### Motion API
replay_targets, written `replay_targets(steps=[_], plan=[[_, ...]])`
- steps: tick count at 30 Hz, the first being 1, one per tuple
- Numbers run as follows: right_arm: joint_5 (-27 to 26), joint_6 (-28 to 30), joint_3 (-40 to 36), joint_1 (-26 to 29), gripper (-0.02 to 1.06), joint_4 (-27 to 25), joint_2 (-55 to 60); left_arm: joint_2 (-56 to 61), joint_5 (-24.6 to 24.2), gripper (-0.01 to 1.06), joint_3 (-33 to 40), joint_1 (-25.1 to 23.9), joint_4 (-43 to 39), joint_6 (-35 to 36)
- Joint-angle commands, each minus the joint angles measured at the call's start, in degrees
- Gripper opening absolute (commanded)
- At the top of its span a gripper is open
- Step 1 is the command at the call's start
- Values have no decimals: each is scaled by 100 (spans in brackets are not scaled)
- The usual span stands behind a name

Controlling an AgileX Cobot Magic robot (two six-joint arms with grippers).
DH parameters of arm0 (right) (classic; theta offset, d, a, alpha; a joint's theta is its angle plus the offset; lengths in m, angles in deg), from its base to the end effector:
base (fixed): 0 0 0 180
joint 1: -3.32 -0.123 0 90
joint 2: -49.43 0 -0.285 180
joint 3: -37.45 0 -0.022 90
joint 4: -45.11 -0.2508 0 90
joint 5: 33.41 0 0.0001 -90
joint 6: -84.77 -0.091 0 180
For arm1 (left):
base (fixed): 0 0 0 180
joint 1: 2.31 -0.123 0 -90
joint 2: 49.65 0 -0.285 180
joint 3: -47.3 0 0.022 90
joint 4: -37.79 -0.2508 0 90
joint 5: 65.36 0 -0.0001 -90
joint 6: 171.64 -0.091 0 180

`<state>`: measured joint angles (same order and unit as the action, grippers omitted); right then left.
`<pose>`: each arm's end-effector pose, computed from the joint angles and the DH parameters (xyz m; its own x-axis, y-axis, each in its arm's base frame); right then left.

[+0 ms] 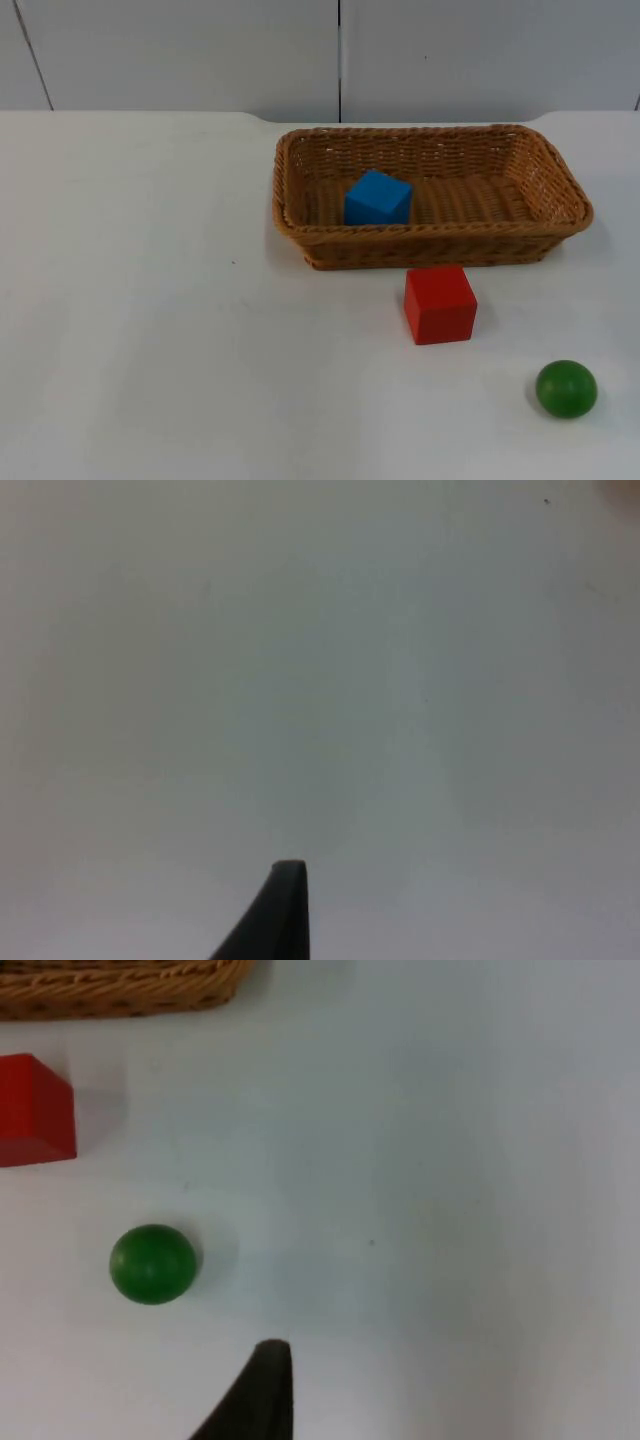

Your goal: Place all geometric objects except the red cube into the basket.

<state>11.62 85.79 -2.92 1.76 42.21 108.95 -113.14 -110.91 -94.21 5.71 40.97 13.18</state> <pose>0.1584 0.0076 0.2728 -0.8184 -0.0043 -0.5746 -0.0331 0.9987 0.0396 0.1693 -0.0275 0.2708 -0.8484 -0.0043 -0.5293 0.0568 0.9935 -0.0991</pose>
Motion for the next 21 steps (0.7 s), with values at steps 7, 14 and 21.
replay_targets(steps=[7,14,21], plan=[[165,656,30,-951,105,-401,303,29,82,105,21,-16,17,-27],[-367,-510,30,-2339,105,152,1731,29,-176,105,21,-16,10,-27],[-1417,-1795,30,-2839,105,1181,3186,29,-166,105,21,-16,-18,-39]])
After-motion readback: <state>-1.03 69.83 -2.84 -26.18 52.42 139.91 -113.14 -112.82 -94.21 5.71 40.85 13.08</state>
